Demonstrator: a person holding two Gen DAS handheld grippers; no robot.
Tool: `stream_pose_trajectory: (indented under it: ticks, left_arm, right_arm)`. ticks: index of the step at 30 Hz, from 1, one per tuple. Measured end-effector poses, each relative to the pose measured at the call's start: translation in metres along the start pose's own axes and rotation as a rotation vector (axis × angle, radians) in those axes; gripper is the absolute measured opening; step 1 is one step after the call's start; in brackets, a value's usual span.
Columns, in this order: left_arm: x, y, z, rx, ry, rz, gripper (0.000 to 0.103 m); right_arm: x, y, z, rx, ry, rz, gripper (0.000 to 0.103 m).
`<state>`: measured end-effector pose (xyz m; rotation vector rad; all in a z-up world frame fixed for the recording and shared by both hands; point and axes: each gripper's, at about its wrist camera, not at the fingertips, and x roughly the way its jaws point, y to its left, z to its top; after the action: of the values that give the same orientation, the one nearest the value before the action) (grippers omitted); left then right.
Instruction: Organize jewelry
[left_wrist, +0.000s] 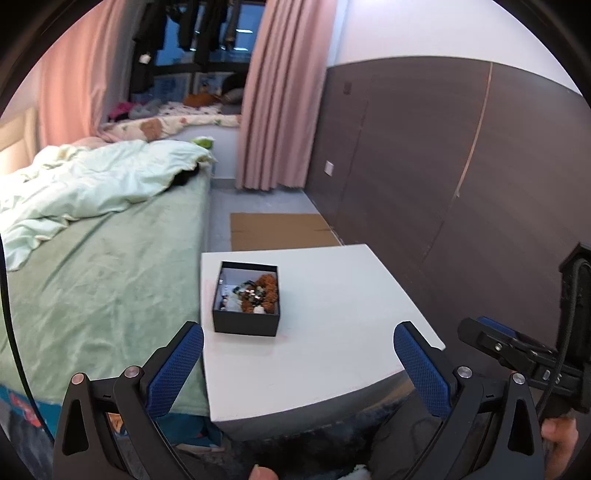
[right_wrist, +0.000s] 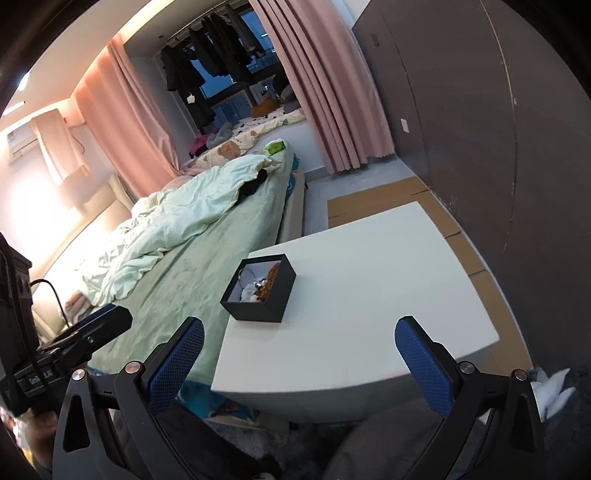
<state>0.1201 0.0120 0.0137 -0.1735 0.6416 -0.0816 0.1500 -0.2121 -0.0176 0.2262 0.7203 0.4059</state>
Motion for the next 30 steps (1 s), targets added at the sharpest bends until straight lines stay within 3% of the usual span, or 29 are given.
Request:
stream_pose_trajectory:
  ticks: [9,15,23,30]
  left_arm:
    - [-0.021,-0.007,-0.024,0.04,-0.03,0.02,0.103]
    - [-0.029,0.008,-0.036,0.013,-0.067,0.03,0.103]
    - [-0.032,0.027,-0.044,-0.02,-0.079,0.036,0.103]
    - [-0.028,0.033,-0.046,0.014,-0.111,0.059,0.103]
  right_arm:
    - [-0.026,-0.002,-0.019,-0.028,-0.019,-0.106,0.103]
    - [-0.028,0.002,-0.032,-0.064,-0.025,-0.137,0.103]
    - [-0.027,0.016,-0.042,-0.118,-0.017,-0.117,0.103]
    - [-0.024,0.021,-0.046,-0.147,-0.029,-0.108,0.103]
